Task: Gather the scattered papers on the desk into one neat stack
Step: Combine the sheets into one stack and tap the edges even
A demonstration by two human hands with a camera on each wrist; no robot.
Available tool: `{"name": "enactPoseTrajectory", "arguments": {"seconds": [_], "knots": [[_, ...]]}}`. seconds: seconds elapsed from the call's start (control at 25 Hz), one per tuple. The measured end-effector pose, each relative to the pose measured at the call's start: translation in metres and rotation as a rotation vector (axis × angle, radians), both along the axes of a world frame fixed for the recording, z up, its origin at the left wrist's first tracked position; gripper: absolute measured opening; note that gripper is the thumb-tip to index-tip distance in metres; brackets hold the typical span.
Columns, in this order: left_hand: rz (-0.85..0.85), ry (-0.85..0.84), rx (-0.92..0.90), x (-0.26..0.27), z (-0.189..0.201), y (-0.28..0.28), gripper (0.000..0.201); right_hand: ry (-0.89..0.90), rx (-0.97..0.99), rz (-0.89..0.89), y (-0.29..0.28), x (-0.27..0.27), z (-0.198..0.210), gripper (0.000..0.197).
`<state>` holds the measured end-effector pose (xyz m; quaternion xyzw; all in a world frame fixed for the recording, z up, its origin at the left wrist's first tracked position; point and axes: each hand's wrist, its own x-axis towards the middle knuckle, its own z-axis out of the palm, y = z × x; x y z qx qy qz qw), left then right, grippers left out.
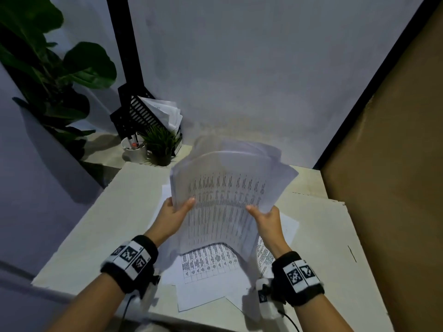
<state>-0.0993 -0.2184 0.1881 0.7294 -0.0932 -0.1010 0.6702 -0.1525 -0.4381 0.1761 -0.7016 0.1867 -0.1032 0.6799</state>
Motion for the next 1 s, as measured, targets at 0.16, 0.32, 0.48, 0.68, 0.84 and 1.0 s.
{"name": "enactPoseTrajectory", "arguments": {"seconds": [0.16, 0.32, 0.48, 0.68, 0.84, 1.0], "knots": [[-0.023, -0.035, -0.047, 0.005, 0.009, 0.006, 0.049, -0.063, 0.025, 0.061, -0.005, 0.002, 0.012, 0.017], [-0.093, -0.033, -0.08, 0.005, 0.008, 0.007, 0.073, -0.094, -0.003, 0.11, -0.009, 0.002, 0.015, 0.02], [0.067, -0.097, -0.205, 0.005, 0.03, 0.005, 0.068, -0.23, 0.056, 0.052, -0.005, 0.009, 0.043, 0.023], [-0.027, -0.219, -0.254, 0.004, 0.035, 0.015, 0.046, -0.278, 0.11, 0.079, -0.002, 0.01, 0.045, 0.028], [-0.049, -0.214, -0.164, -0.002, 0.027, 0.014, 0.057, -0.226, 0.111, 0.072, 0.005, 0.005, 0.032, 0.029], [-0.008, -0.314, -0.161, 0.001, 0.046, 0.007, 0.055, -0.323, 0.09, 0.042, 0.012, 0.013, 0.05, 0.012]]}}
